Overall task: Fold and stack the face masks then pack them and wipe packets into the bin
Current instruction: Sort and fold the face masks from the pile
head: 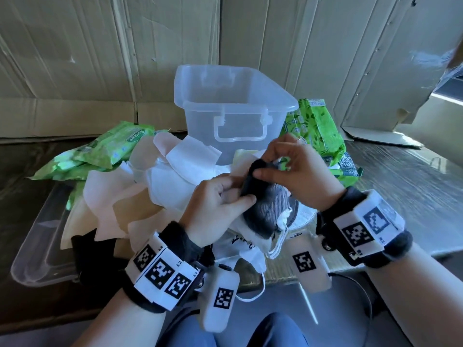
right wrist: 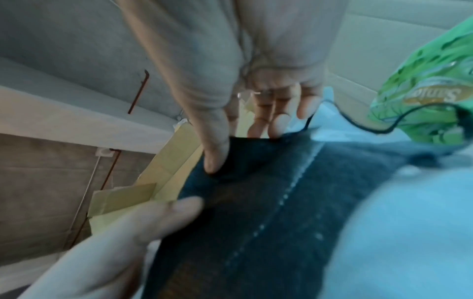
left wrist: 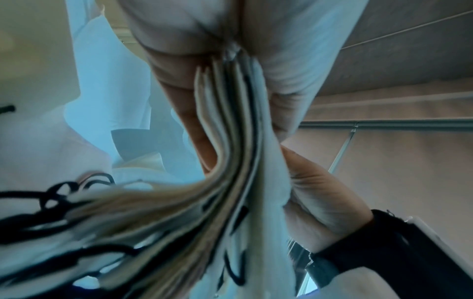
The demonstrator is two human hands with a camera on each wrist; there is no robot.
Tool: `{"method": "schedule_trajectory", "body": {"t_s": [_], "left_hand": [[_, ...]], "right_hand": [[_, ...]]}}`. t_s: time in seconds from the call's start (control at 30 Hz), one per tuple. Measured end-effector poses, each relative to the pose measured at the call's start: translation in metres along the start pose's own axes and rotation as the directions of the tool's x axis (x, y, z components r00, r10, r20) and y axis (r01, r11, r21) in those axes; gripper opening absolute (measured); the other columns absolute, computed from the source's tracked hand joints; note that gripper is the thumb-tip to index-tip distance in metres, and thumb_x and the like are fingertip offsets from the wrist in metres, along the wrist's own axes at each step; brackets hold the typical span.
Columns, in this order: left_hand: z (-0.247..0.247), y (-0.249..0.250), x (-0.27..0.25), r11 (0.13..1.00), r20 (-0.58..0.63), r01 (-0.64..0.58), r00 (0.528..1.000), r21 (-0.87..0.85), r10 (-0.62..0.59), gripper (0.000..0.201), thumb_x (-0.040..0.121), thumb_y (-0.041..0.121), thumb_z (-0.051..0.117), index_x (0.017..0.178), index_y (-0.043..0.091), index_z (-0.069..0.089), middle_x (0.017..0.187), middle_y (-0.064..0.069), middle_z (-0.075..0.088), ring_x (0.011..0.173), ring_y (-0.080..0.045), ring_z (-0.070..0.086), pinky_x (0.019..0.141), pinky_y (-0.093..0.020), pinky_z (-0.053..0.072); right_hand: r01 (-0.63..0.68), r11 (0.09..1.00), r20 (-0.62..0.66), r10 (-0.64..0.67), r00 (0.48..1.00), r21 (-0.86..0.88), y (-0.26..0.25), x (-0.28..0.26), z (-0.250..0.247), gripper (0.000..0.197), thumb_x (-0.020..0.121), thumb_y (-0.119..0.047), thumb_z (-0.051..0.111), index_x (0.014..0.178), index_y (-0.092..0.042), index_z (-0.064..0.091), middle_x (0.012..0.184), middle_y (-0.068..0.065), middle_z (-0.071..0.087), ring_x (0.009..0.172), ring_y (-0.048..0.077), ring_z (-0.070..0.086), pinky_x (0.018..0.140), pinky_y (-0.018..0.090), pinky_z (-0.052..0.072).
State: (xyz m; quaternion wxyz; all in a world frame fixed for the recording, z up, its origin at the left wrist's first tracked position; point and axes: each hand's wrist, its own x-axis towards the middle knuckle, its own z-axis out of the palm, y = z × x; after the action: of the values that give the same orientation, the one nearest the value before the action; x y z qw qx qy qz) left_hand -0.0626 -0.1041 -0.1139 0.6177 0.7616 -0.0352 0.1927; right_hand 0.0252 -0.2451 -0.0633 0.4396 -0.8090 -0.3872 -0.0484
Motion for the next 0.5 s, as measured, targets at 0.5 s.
{"method": "schedule_trajectory", "body": {"t_s": [0.5], "left_hand": [[-0.0009, 0.0026, -0.0037, 0.996, 0.022, 0.072, 0.997, -0.061, -0.071, 0.015, 0.08, 0.004, 0.067, 0.095, 0.001, 0.068, 0.096, -0.018, 0.071, 0.087, -0.022, 0.065, 0.082, -0.037, 0.052]], "right_hand": [[-0.099, 0.983, 0.07, 0.089, 0.994, 0.154, -0.0027, 0.007, 0.0007, 0.045, 0.069, -0.013, 0.078, 0.109, -0.023, 0.057, 0.056, 0.0, 0.056, 0.051, 0.01, 0.045, 0.057, 0.025, 0.038]]}}
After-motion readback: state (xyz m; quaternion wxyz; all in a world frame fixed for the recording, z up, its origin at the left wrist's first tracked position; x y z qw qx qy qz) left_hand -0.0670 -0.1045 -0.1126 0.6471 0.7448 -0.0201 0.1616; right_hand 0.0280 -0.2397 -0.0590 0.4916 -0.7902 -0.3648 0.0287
